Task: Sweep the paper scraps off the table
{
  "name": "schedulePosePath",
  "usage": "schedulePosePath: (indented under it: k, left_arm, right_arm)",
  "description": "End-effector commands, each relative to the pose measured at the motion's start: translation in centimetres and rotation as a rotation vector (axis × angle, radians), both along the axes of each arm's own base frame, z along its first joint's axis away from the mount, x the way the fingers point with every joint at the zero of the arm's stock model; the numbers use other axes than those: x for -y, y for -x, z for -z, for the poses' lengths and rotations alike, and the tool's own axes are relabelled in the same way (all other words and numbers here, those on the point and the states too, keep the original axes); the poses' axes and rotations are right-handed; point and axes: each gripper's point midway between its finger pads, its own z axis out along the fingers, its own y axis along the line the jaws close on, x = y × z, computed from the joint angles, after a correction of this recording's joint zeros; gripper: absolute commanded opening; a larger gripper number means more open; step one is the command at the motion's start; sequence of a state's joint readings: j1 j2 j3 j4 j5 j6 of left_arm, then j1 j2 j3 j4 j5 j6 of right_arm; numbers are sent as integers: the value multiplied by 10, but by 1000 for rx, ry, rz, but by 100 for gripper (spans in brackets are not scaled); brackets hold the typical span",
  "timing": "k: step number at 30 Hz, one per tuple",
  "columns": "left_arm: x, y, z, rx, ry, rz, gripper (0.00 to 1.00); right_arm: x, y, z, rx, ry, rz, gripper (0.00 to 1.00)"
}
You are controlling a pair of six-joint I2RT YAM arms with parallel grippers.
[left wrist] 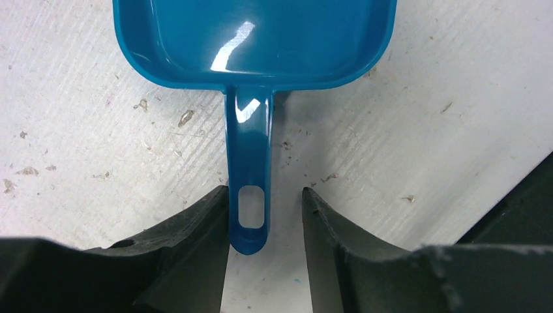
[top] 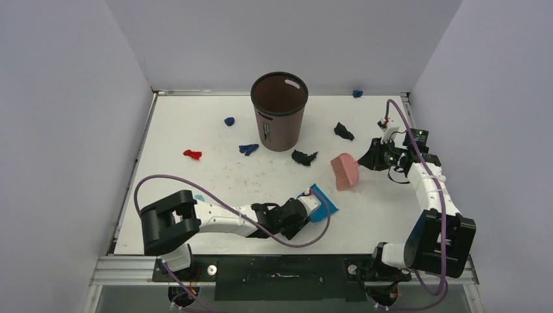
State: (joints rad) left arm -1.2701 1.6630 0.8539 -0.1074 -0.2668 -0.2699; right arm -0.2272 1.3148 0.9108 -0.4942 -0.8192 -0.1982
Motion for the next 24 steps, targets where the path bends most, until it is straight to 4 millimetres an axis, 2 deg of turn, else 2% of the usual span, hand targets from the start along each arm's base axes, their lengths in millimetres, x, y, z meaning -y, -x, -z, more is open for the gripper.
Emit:
schedulePosePath:
  k: [1,7,11,13,16,20,22,24]
  left_arm:
    - [14,-8,-18,40,108,-36,39]
    - [10,-7,-19,42,108,-44,26]
    - [6,-10,-28,51,90,-61,19]
    - [5,-11,-40,60,92,-67,18]
    - [-2,-13,-55,75,86,-78,17]
    - [-17,-13,-70,92,77,-98,13]
    - [-23,-14,-73,92,76,-122,11]
    - [-26,-13,-75,87,84,-136,6]
  right_arm:
    - [6,-9,-9,56,35,-10,5]
    - [7,-9,-10,60,34,-7,5]
    - [10,-12,-18,76,55,-5,5]
    - [14,-19,-33,111,88,-8,5]
    - [22,-33,-68,189,171,-35,5]
    - [41,-70,-119,322,326,-36,5]
    - [39,-86,-131,390,402,-114,5]
    - [35,-110,-135,450,508,-151,5]
